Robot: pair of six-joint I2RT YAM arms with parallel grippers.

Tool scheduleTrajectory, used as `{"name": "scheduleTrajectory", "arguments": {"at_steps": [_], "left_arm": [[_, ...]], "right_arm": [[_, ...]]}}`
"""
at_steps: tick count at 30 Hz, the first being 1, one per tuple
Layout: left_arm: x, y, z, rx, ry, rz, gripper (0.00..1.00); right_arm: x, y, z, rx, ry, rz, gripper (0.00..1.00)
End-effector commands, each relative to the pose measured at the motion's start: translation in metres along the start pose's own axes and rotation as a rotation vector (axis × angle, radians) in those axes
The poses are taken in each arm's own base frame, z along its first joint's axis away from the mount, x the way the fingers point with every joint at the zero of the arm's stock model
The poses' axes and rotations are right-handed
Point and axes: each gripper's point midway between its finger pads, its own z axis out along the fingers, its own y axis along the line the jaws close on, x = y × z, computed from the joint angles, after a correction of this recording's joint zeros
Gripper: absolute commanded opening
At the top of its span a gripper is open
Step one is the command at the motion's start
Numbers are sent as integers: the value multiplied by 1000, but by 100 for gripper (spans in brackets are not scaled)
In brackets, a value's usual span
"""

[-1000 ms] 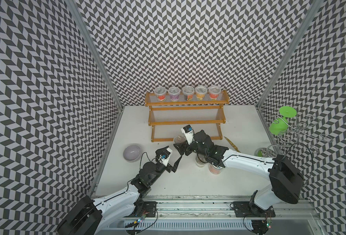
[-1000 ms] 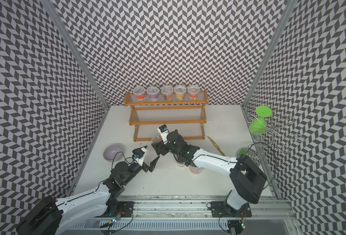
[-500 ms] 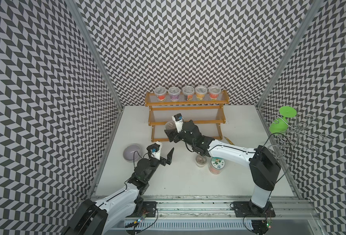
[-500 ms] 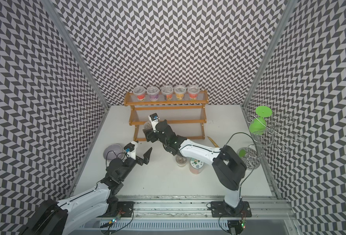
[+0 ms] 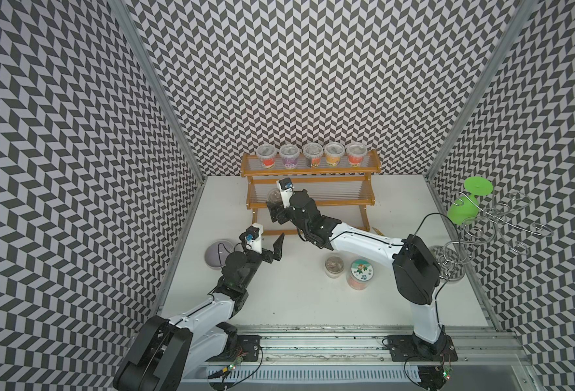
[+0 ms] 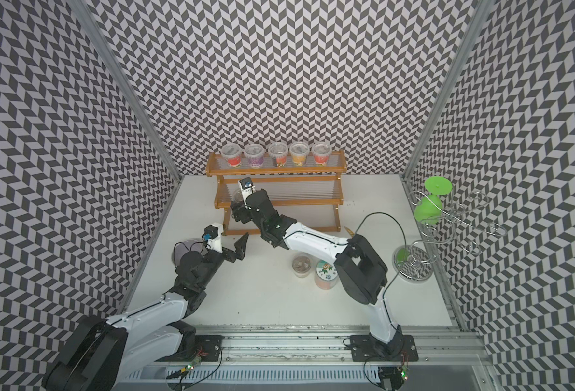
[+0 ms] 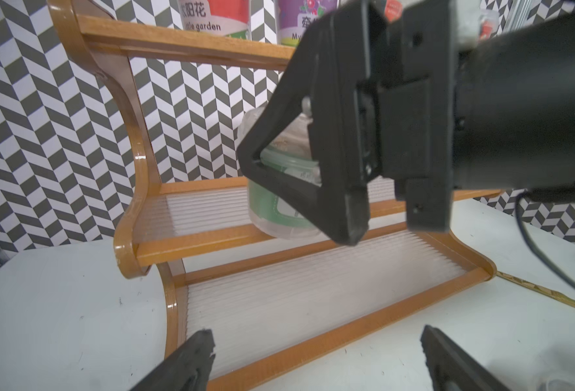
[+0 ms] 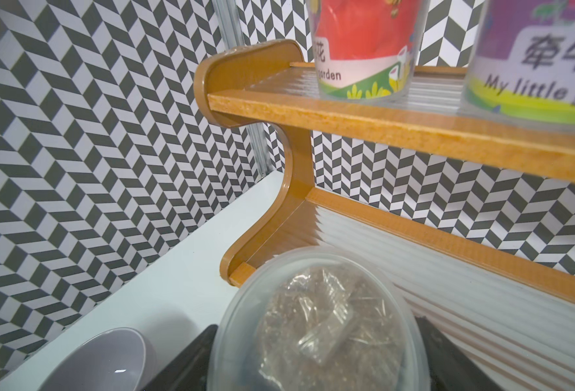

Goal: Place the seed container on the shelf
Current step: Place the seed jar on the shelf.

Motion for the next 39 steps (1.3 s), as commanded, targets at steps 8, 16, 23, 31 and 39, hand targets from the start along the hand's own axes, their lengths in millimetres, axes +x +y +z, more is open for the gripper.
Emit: {"name": "scheduleTrajectory", "arguments": {"at_steps": [8, 16, 23, 31, 39], "left_arm": [[-11, 6, 21, 5, -37, -5, 100], [-12, 13, 29, -19, -48, -33, 100], [-18, 16, 30, -19, -67, -37, 100], [-16, 12, 28, 1, -55, -50, 100], [-20, 11, 25, 6, -57, -40, 100]], "right_arm": [[-17, -10, 23, 104, -38, 47, 86], [-12, -18, 35, 143, -20, 106, 86], [-5, -24, 46, 176, -11, 121, 86], [-16, -31, 51, 209, -59, 132, 86], [-12, -37, 64, 239, -59, 143, 87]]}}
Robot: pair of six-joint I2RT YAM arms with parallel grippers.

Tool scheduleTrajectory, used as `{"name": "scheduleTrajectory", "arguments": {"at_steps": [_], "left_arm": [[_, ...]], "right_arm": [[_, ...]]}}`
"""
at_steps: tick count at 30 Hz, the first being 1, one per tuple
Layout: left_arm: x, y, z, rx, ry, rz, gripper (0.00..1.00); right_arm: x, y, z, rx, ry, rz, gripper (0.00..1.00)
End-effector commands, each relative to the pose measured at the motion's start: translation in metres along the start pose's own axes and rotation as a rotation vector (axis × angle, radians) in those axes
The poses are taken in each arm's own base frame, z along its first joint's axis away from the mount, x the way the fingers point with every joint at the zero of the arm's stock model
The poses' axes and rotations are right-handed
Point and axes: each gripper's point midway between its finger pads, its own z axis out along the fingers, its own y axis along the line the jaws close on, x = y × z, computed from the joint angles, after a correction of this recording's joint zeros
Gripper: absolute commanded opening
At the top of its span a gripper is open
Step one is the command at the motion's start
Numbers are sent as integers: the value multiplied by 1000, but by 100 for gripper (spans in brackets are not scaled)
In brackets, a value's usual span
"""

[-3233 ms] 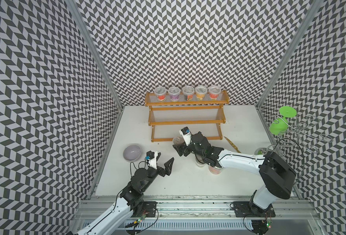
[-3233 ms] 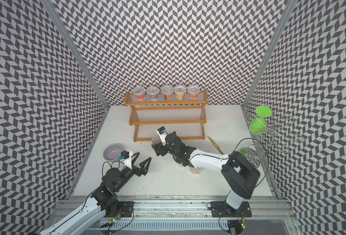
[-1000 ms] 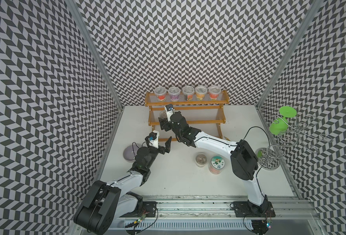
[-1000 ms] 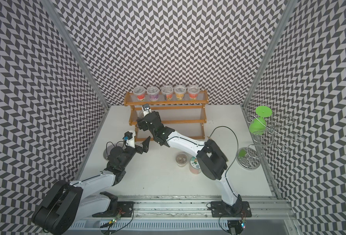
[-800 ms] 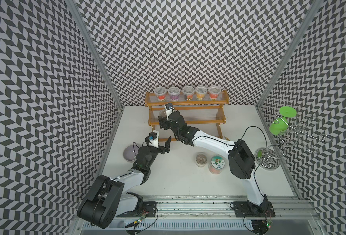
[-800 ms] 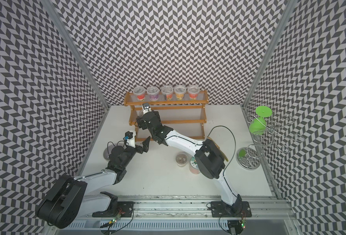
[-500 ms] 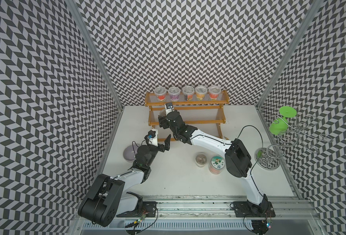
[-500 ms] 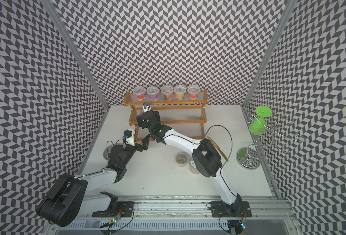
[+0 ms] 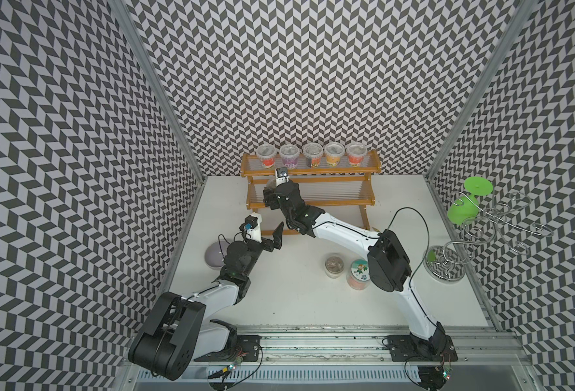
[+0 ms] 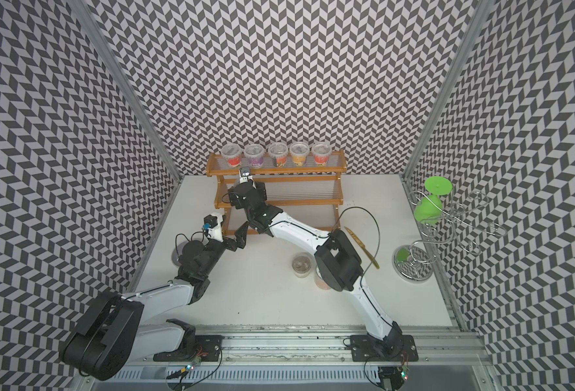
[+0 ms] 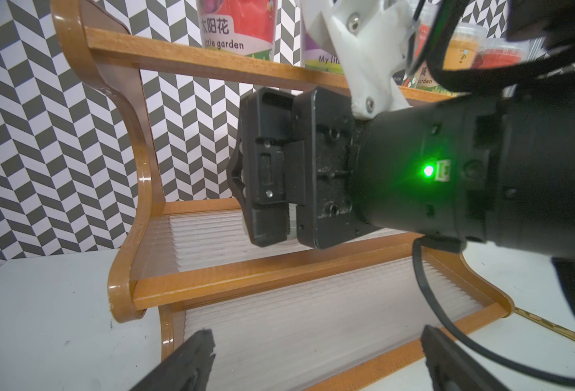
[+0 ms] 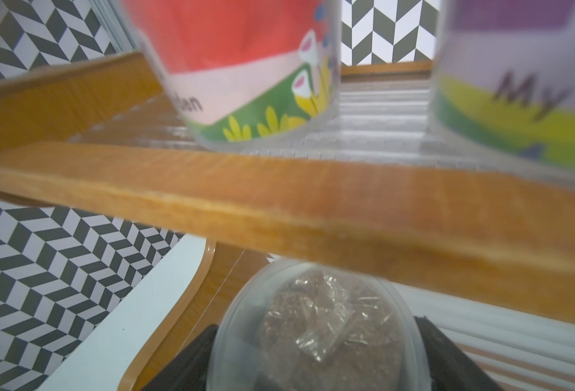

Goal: Place the seed container on the shelf
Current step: Place the seed jar on the shelf.

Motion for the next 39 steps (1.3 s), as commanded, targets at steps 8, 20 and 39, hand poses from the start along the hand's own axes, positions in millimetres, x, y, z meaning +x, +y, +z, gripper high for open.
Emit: {"name": "scheduleTrajectory", "arguments": {"at_steps": [8, 20, 39], "left_arm": [[-9, -2, -1, 14, -16, 11, 100], [-7, -1, 0, 11, -8, 17, 100], [-8, -2, 0, 13, -6, 20, 100]], "right_arm": [[-8, -5, 14, 35, -44, 67, 87], [1, -11, 21, 57, -25, 65, 87], [-6, -6, 15, 26, -18, 68, 89]]}}
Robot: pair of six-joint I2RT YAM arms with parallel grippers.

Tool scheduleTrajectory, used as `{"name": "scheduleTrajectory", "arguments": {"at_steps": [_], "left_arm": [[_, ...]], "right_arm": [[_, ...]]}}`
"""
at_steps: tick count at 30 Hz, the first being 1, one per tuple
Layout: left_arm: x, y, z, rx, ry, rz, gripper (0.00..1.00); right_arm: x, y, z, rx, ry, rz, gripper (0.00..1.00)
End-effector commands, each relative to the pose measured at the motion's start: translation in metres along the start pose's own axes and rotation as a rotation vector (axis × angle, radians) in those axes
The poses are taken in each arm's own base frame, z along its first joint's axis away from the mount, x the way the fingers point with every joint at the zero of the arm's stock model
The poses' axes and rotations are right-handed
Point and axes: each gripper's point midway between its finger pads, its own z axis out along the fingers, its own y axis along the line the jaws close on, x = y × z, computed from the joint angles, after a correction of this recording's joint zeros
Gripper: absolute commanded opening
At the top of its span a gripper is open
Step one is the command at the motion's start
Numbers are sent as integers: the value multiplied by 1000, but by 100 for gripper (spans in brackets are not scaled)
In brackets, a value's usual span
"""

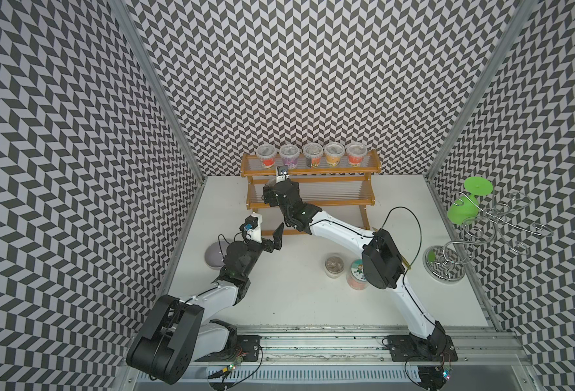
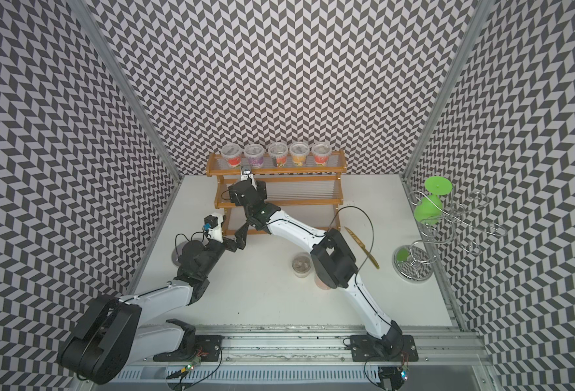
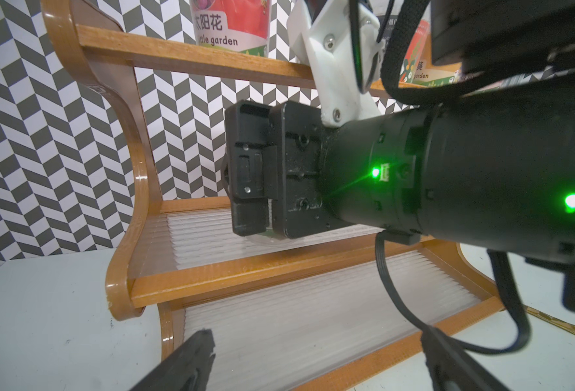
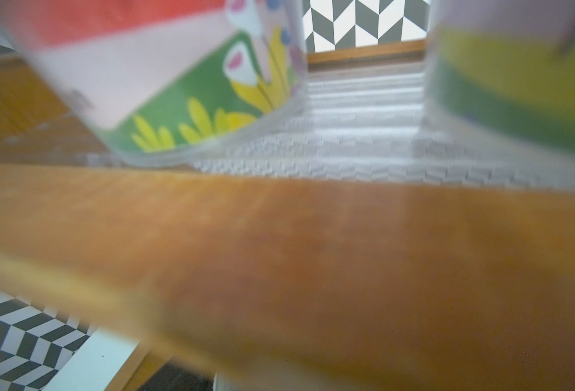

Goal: Place the seed container on the shelf
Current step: Place the seed jar on the shelf.

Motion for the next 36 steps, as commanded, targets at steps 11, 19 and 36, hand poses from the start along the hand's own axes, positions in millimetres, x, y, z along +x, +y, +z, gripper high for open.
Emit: {"name": "scheduleTrajectory", "arguments": {"at_steps": [11, 19, 36], "left_arm": [[-10, -3, -2, 18, -21, 0, 100], [-12, -7, -5, 38, -26, -7, 100], [-8, -26, -17, 128, -7, -19, 100]], "right_arm": [[-27, 7, -27, -89, -10, 23, 92], [-30, 4, -48, -133, 0, -10, 100], [-17, -54, -159, -195, -29, -51, 99]]}}
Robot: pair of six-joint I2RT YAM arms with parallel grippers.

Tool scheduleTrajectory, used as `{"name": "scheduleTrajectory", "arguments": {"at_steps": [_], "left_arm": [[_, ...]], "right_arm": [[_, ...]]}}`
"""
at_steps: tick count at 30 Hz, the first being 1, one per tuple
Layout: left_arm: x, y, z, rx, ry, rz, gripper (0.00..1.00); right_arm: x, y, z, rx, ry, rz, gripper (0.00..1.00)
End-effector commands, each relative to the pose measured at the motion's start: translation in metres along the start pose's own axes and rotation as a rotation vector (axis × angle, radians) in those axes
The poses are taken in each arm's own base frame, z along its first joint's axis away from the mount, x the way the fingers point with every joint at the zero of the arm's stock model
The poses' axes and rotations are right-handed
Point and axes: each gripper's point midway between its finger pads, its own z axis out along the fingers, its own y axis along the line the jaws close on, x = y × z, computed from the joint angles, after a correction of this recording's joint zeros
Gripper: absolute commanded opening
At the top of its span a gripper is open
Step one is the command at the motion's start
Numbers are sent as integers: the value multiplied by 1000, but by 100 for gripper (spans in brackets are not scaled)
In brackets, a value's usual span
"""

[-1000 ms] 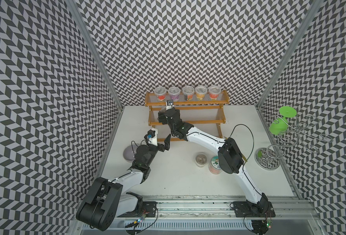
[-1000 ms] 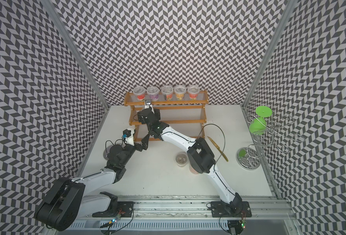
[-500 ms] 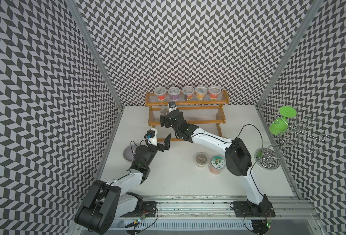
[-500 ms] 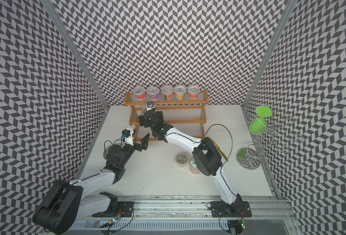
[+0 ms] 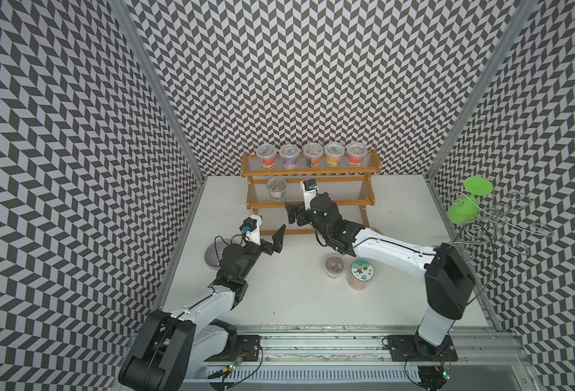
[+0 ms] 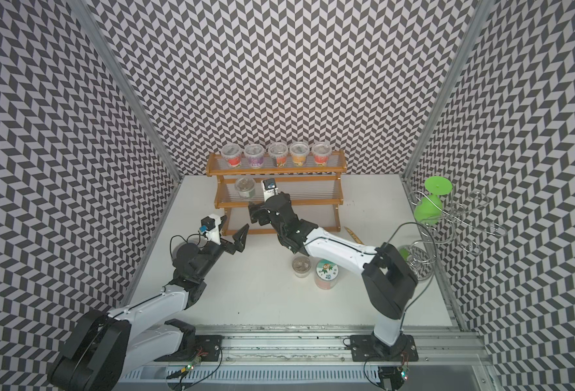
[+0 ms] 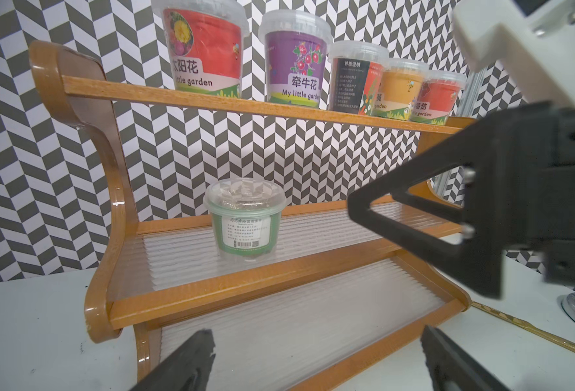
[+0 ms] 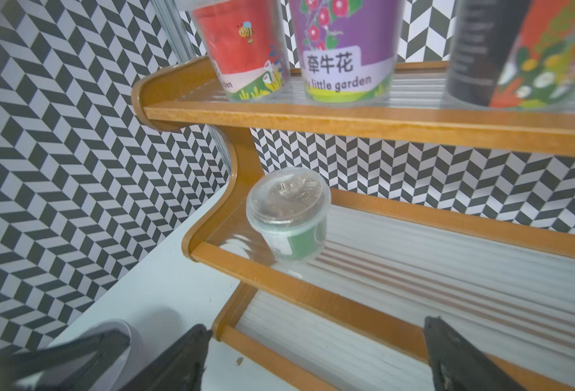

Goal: Place the seed container on the shelf
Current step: Place the seed jar on the shelf.

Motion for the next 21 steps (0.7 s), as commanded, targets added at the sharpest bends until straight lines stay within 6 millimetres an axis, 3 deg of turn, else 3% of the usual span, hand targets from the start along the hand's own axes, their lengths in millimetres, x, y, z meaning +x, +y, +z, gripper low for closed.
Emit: {"name": "scheduleTrajectory", "arguments": {"at_steps": [1, 10, 21], "left_arm": [[9, -11, -3, 43, 29, -6, 100], [31, -45, -11, 150, 64, 32, 100], [62, -102, -26, 362, 124, 110, 100]], "right_arm": [[-12, -7, -27, -25, -72, 9, 100], [2, -33, -82, -21, -81, 5, 100], [23, -70, -149, -93, -87, 70, 100]]}}
